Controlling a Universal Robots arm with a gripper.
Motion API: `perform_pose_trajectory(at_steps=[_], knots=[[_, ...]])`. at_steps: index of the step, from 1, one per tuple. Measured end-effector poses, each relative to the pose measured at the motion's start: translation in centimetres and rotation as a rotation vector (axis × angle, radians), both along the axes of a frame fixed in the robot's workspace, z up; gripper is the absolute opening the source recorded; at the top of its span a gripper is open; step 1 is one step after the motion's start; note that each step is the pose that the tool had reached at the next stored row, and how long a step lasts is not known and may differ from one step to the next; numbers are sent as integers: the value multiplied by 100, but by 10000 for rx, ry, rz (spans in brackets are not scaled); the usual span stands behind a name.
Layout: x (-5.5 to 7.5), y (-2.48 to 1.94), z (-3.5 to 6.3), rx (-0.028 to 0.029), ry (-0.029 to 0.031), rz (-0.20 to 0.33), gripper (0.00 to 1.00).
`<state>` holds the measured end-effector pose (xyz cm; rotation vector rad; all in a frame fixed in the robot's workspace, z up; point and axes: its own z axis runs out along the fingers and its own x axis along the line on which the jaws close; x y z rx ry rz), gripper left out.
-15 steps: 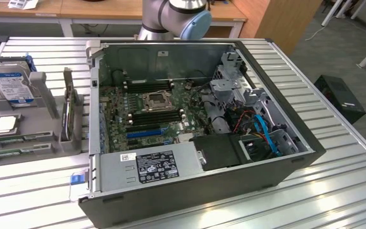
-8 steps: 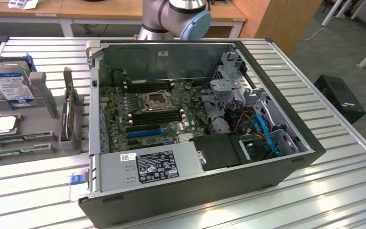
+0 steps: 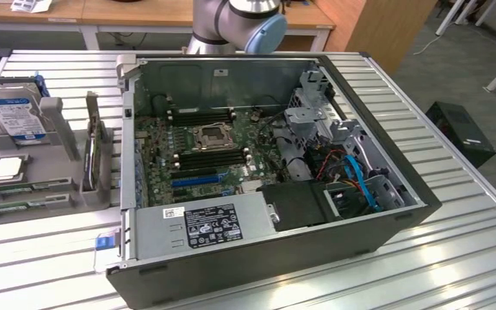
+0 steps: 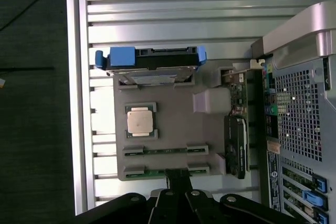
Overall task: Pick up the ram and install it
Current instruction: 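Reach for the ram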
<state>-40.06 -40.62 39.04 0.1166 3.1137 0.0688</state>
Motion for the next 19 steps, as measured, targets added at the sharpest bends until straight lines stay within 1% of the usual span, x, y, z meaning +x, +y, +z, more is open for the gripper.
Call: perform_pose_trajectory(at_steps=[11,16,17,19], knots=[[7,-114,0,-1,0,0,11],[11,-170,0,-11,1,0,11],[12,-177,0,-14,0,0,11],[12,-179,0,-14,0,-1,11]])
